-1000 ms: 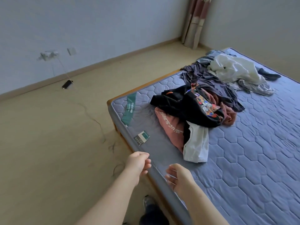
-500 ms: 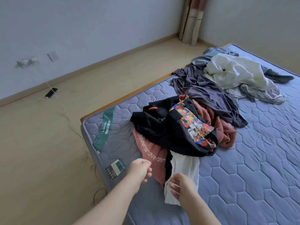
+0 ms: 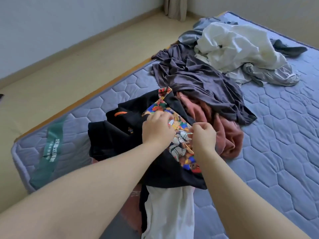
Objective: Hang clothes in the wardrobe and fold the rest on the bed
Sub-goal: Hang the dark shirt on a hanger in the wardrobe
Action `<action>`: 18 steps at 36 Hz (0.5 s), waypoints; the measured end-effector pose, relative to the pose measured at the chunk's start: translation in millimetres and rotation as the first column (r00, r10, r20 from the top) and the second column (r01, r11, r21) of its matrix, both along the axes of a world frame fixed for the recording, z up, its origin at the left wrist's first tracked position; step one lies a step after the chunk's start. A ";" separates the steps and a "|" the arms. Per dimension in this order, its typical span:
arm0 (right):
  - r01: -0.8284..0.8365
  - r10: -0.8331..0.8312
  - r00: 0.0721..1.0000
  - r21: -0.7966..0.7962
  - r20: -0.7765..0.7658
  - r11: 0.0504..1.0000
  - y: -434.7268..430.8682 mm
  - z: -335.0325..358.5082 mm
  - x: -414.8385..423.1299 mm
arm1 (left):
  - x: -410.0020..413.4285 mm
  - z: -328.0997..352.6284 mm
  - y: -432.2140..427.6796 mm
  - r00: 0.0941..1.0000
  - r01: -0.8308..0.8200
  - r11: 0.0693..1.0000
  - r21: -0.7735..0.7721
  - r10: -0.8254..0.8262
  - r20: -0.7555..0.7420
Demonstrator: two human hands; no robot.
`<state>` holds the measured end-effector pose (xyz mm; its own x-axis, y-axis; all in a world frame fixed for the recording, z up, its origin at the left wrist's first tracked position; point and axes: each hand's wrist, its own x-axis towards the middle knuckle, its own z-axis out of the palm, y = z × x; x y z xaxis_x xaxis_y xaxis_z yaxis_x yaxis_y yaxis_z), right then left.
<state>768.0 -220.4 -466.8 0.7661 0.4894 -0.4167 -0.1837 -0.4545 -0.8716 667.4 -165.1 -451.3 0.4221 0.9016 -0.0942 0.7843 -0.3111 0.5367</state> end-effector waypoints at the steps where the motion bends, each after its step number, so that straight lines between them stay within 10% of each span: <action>1: -0.016 0.017 0.998 -0.016 0.053 1.000 7.1 -5.5 7.9 | 8.1 -7.9 5.0 0.999 0.029 0.999 0.021 -0.028 -0.031; 18: -0.049 0.177 0.877 -0.285 0.446 0.957 87.1 -94.9 114.7 | 73.2 -142.4 53.4 0.959 0.136 0.974 -0.181 -0.175 -0.224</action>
